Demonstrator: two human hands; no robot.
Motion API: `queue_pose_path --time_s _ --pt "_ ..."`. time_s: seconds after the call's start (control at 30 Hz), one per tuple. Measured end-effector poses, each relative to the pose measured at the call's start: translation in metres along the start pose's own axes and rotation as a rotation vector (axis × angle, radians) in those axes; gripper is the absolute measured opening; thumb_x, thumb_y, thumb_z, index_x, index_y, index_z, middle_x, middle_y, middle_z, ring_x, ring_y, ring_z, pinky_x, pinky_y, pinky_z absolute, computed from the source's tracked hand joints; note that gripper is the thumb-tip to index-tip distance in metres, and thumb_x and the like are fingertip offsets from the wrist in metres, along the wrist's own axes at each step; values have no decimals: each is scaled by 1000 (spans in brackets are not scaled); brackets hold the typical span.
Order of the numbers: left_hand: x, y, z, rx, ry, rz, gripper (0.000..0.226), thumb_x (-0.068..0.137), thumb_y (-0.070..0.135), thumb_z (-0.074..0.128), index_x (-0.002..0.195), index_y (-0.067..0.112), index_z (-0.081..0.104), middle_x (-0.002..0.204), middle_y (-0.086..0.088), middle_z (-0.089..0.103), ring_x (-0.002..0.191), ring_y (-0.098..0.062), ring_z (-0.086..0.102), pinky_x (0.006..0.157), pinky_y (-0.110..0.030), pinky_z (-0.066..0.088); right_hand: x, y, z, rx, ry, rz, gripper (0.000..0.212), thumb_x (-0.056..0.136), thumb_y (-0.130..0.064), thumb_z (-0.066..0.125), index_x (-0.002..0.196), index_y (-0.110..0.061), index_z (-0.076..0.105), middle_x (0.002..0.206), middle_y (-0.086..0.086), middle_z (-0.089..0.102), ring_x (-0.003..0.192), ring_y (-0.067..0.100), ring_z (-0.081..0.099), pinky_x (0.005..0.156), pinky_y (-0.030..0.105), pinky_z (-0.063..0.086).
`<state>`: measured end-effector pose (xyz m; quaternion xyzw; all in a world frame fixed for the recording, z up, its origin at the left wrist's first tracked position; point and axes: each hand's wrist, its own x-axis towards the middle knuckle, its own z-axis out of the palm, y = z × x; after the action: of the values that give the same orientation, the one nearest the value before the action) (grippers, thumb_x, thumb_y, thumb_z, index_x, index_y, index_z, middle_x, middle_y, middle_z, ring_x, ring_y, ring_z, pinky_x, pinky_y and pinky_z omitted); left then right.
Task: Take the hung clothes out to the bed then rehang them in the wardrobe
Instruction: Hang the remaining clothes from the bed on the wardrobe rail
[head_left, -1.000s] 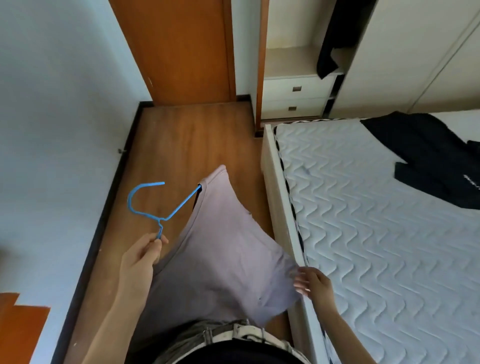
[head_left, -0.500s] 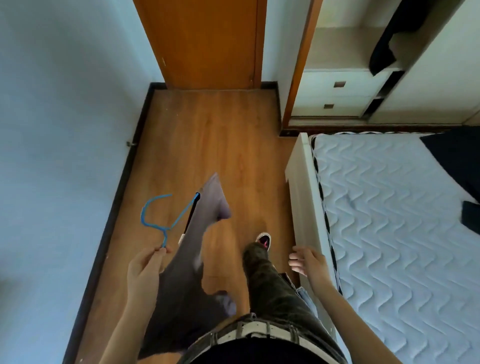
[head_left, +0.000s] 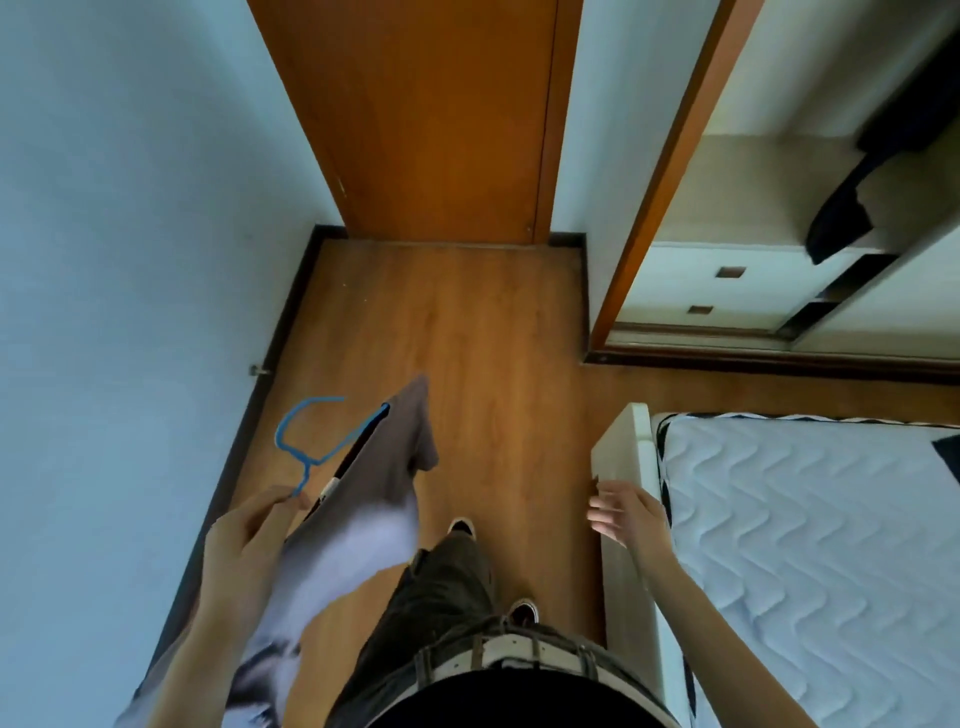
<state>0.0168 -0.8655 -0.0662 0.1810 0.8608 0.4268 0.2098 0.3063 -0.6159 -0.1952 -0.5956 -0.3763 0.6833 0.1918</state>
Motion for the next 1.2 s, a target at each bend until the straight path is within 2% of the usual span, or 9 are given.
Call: queue_pose_path --time_s 0.07,0.17,0.27,0.4,0.5,0.6,0.7,0.83,1.2 --pt "53 26 29 5 -47 40 37 89 4 58 76 37 67 75 7 69 57 -1 55 51 -12 38 33 -19 -1 85 54 33 25 99 -8 42 91 -2 65 78 16 66 61 24 66 54 26 56" --pt "130 69 83 60 -188 96 26 90 9 59 78 31 65 61 -6 60 65 -16 52 56 -29 36 77 -43 -7 196 178 73 25 99 -6 40 98 5 63 84 20 64 61 26 63 51 25 54" --pt "193 119 138 97 -369 148 21 90 10 59 76 25 66 65 -17 64 63 -20 54 63 -30 38 106 -69 -8 270 309 95 21 98 -8 45 103 4 62 89 21 65 70 31 62 54 26 55" --pt "254 191 209 89 -638 232 30 90 6 58 71 28 66 70 -4 67 59 -2 51 65 -31 37 126 -108 -5 386 476 100 22 98 -11 44 95 -2 64 93 20 67 77 34 64 66 34 55" --pt "289 244 267 113 -861 318 16 88 23 58 73 22 65 65 -14 58 56 -9 46 59 -29 31 144 -132 -13 482 606 82 24 98 -13 43 96 -2 65 92 20 68 81 35 65 78 42 54" --pt "315 290 332 143 -991 396 30 94 9 55 69 21 66 65 -5 60 54 -9 49 56 -25 34 168 -154 -30 565 694 66 24 97 -14 46 100 0 65 91 20 67 79 34 65 73 38 55" --pt "333 329 402 179 -1073 470 29 95 6 52 73 21 66 74 -5 64 60 -7 54 56 -17 36 200 -173 -58 643 758 71 24 96 -13 46 98 2 65 92 21 66 80 34 63 70 35 52" --pt "337 382 498 165 -1116 493 25 94 3 53 77 17 67 58 16 64 54 4 53 54 -6 36 243 -201 -108 732 828 69 24 95 -8 44 99 4 65 87 20 66 75 33 63 69 35 54" --pt "277 537 722 168 -1367 624 23 94 1 51 78 7 66 54 18 60 50 5 48 51 -6 35 285 -282 -260 936 1041 3 26 96 -7 42 98 3 66 83 17 66 72 29 65 68 33 55"
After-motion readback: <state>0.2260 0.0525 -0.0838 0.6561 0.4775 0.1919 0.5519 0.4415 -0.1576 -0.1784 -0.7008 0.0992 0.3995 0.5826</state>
